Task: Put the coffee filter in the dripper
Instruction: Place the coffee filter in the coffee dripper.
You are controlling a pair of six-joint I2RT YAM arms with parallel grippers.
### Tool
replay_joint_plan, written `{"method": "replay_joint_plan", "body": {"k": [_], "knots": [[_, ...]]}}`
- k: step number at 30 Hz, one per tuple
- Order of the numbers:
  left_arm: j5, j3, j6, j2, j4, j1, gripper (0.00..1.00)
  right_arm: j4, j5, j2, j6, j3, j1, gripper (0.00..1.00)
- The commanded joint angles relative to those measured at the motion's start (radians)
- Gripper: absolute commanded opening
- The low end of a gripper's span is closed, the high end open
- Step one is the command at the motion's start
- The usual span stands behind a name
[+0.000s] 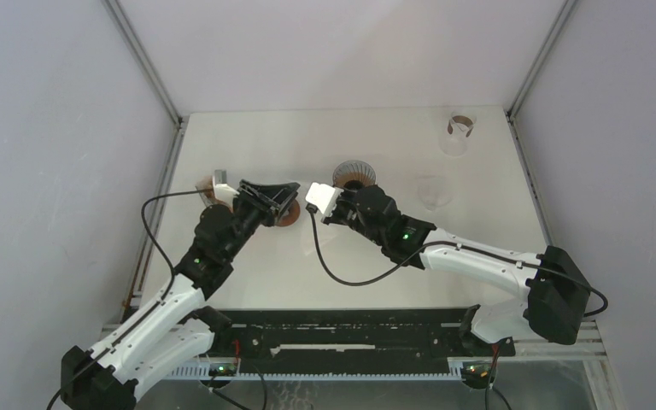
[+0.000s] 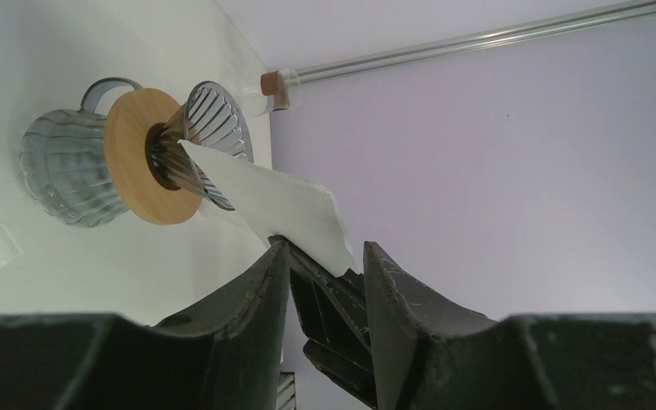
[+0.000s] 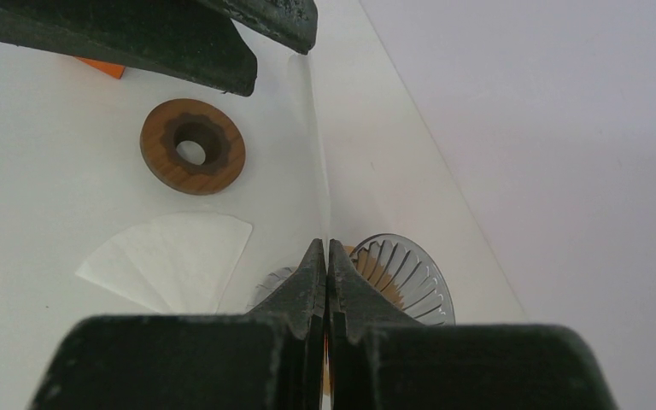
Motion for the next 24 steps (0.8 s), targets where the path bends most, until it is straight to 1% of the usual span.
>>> {"method": "replay_joint_plan", "body": {"k": [1, 7, 11, 16, 22, 24], "knots": [[-0.016, -0.003, -0.01, -0.008, 0.034, -0.004, 0.41, 0.022, -0.01, -0.034, 0.018, 0.003, 0.003, 0.0], [0.007, 0.012, -0.004, 0.012, 0.03, -0.005, 0.4, 0.022, -0.007, -0.032, 0.013, 0.003, 0.008, 0.0], [0.014, 0.023, 0.002, 0.02, 0.029, -0.006, 0.44, 0.021, 0.006, -0.025, -0.002, 0.003, 0.013, 0.0], [0.021, 0.031, 0.006, 0.03, 0.031, -0.005, 0.44, 0.02, 0.019, -0.019, -0.006, 0.003, 0.017, 0.0], [0.034, 0.03, 0.003, 0.042, 0.027, -0.005, 0.34, 0.025, 0.025, -0.023, -0.006, 0.003, 0.017, 0.0], [0.036, 0.03, 0.003, 0.044, 0.023, -0.005, 0.31, 0.028, 0.024, -0.024, -0.007, 0.003, 0.018, 0.0]]}}
